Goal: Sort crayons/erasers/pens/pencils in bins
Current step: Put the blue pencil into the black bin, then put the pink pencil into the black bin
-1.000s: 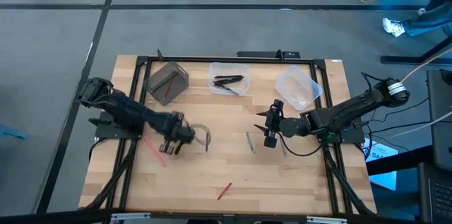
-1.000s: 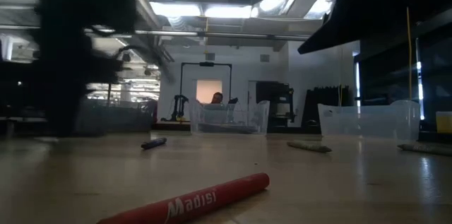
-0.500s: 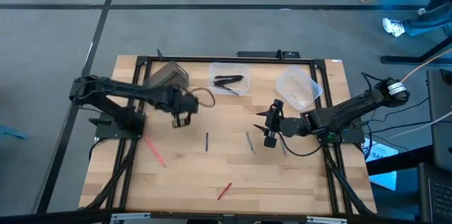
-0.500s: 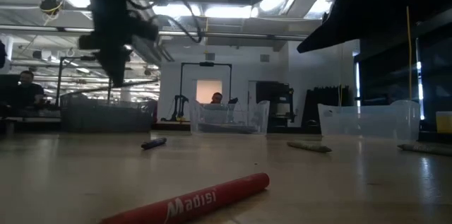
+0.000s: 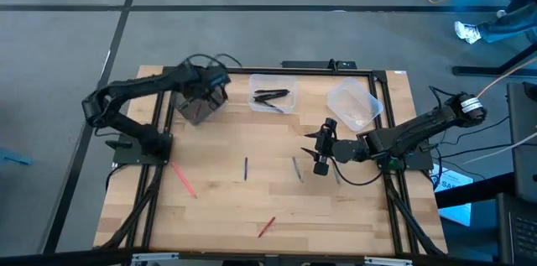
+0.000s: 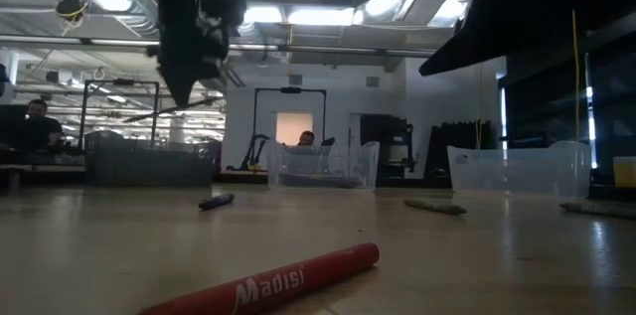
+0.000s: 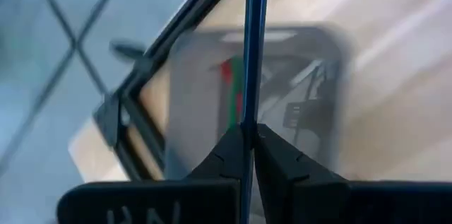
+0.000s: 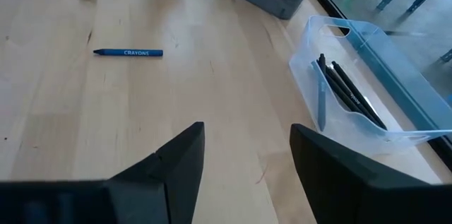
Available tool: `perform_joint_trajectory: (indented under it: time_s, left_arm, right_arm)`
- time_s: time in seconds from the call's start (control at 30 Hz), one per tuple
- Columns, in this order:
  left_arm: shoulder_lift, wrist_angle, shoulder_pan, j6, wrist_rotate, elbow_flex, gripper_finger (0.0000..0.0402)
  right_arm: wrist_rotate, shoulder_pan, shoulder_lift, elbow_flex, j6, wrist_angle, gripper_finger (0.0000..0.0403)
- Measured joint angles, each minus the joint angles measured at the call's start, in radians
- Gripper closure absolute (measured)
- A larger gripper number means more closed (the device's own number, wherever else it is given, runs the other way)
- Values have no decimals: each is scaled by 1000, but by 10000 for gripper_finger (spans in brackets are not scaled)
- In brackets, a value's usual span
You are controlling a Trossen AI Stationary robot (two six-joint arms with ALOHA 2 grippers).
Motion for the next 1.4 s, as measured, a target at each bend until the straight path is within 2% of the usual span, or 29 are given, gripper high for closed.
perform_joint_trajectory:
  time_s: [0.07, 0.27, 0.4, 0.57, 0.97, 1.07, 1.17, 1.4]
  left_arm:
    - [0, -1, 59, -34, 18, -29, 388]
    - [1, 141, 146, -43, 198, -173, 388]
    - [1, 235, 169, -23, 207, -244, 388]
    - [1, 264, 209, -10, 231, -265, 383]
    - [1, 290, 275, -7, 249, -312, 325]
    - [1, 302, 274, 3, 245, -315, 317]
    - [1, 314, 259, 75, 244, -306, 314]
    - [-15, 115, 134, 143, 264, -119, 316]
  right_arm:
    - [0, 0, 0, 0, 8, -8, 189]
    - [0, 0, 0, 0, 8, -21, 189]
    - [0, 0, 0, 0, 8, -19, 189]
    - [1, 0, 0, 0, 7, -3, 189]
    - [1, 0, 0, 0, 4, -2, 189]
    - [1, 0, 0, 0, 5, -2, 189]
    - [1, 0, 0, 0, 8, -4, 189]
    - [0, -9, 31, 0, 7, 64, 189]
